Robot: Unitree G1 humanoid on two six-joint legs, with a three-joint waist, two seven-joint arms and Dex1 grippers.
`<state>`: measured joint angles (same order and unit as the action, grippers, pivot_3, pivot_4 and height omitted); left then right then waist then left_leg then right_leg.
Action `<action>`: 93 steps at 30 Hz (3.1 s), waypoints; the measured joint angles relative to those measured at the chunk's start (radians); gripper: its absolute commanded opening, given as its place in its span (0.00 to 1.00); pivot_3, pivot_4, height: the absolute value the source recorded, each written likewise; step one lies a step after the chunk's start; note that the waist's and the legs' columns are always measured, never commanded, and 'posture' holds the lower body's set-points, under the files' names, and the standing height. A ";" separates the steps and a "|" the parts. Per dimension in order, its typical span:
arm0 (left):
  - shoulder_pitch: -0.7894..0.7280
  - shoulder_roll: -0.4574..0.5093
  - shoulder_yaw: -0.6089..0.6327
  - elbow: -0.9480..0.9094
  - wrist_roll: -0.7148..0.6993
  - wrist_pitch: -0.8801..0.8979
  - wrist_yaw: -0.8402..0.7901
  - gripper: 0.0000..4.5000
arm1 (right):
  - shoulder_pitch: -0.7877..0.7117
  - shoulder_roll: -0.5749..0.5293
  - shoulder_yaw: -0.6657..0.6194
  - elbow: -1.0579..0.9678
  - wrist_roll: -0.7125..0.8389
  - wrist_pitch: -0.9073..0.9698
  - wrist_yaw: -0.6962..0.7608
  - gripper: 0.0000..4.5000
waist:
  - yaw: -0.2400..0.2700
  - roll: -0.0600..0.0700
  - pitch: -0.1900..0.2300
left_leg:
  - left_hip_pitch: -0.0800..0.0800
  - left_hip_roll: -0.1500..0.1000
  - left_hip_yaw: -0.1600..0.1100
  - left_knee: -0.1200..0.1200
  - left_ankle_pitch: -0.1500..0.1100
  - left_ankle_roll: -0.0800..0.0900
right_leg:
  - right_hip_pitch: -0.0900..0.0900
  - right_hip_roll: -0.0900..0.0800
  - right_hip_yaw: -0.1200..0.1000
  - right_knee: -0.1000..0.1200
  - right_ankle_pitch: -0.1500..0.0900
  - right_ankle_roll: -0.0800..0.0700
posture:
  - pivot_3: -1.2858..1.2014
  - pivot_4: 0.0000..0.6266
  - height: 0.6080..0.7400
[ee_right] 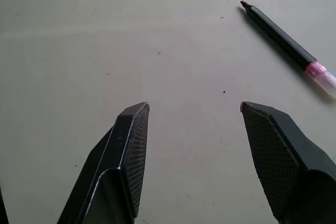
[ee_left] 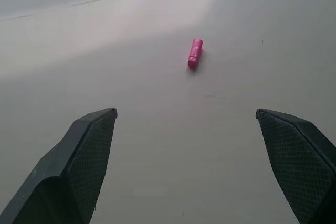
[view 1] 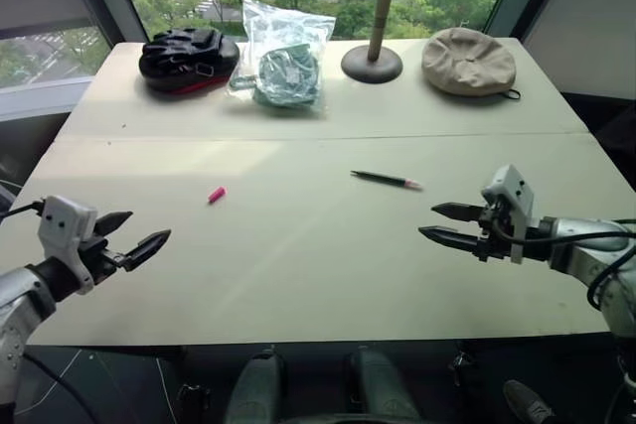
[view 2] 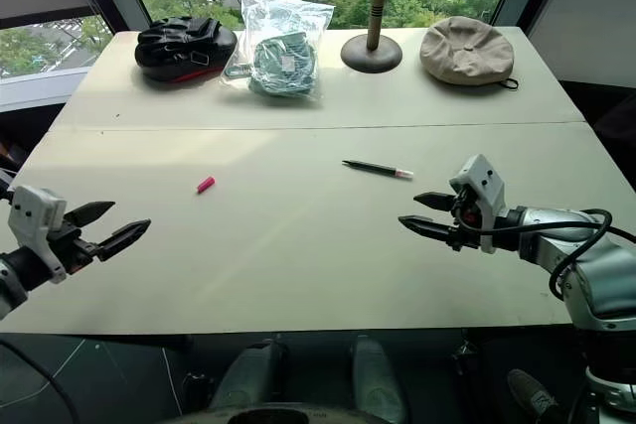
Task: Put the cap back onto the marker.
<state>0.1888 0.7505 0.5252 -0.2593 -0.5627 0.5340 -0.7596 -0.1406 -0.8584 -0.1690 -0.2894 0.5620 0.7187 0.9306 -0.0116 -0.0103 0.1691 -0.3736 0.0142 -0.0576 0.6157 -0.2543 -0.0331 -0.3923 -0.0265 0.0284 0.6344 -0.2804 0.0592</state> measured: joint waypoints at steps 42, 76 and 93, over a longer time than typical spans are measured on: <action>-0.597 0.168 -0.399 0.472 0.133 -0.187 -0.484 0.98 | -0.139 0.014 0.085 0.109 -0.070 -0.059 -0.001 0.64 | -0.006 0.000 0.000 | -0.002 -0.003 0.004 0.000 0.000 0.000 | -0.002 0.003 -0.002 0.001 0.002 0.004 | 0.52 0.24 1.00; -0.542 0.056 -0.410 0.412 0.169 -0.195 -0.429 0.98 | -0.932 0.420 0.391 1.543 -0.639 -0.901 0.194 0.64 | -0.010 0.000 0.001 | 0.000 0.002 0.002 0.002 0.000 0.000 | -0.007 0.009 0.000 0.015 0.002 0.003 | 0.52 0.24 1.00; -0.505 0.052 -0.392 0.351 0.158 -0.185 -0.379 0.99 | -0.972 0.437 0.367 1.592 -0.708 -0.869 0.126 0.58 | -0.009 0.000 0.000 | 0.001 0.001 0.002 0.002 0.000 0.000 | -0.005 0.008 0.000 0.015 0.002 0.003 | 0.52 0.24 1.00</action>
<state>-0.3163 0.8024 0.1335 0.0916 -0.4051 0.3487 -1.1385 -1.1126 -0.4217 0.1977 1.3028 -0.1464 -0.1502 1.0563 -0.0208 -0.0104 0.1695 -0.3730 0.0157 -0.0556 0.6181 -0.2539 -0.0334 -0.3975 -0.0186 0.0287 0.6496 -0.2782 0.0620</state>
